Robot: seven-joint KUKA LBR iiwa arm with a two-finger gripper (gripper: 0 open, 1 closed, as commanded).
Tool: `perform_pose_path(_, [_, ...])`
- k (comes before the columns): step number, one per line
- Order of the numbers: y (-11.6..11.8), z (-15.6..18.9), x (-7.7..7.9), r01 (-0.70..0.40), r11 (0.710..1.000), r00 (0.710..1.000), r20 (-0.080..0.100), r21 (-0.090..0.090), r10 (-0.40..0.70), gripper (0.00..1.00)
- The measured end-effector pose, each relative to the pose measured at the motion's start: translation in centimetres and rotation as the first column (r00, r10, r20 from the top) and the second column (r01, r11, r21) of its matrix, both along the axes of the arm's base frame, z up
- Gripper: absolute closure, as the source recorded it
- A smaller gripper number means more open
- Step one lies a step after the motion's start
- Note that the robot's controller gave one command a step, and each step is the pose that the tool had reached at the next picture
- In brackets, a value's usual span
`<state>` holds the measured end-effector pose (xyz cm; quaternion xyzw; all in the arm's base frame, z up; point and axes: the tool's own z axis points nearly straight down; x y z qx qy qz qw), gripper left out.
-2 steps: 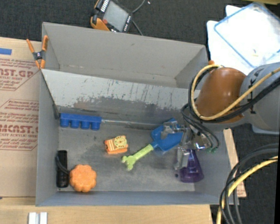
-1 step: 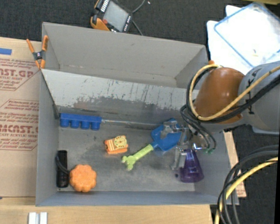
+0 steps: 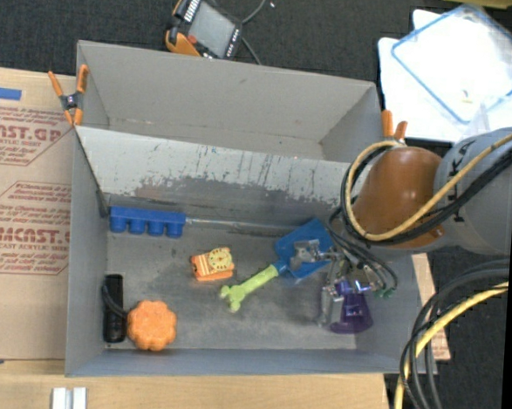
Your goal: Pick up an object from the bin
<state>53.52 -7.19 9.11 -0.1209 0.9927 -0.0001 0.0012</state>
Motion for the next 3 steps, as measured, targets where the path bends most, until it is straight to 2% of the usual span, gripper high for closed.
perform_pose_path(1, [1.4, -1.1, 1.7, 0.083, 0.997, 0.997, 0.004, 0.003, -0.083, 0.0])
perform_pose_path(2, [1.4, -1.2, 0.4, -0.138, 0.99, 0.99, -0.002, 0.0, 0.138, 0.0])
perform_pose_path(3, [0.9, -1.3, 1.7, 0.115, 0.993, 0.993, 0.006, 0.005, -0.115, 0.0])
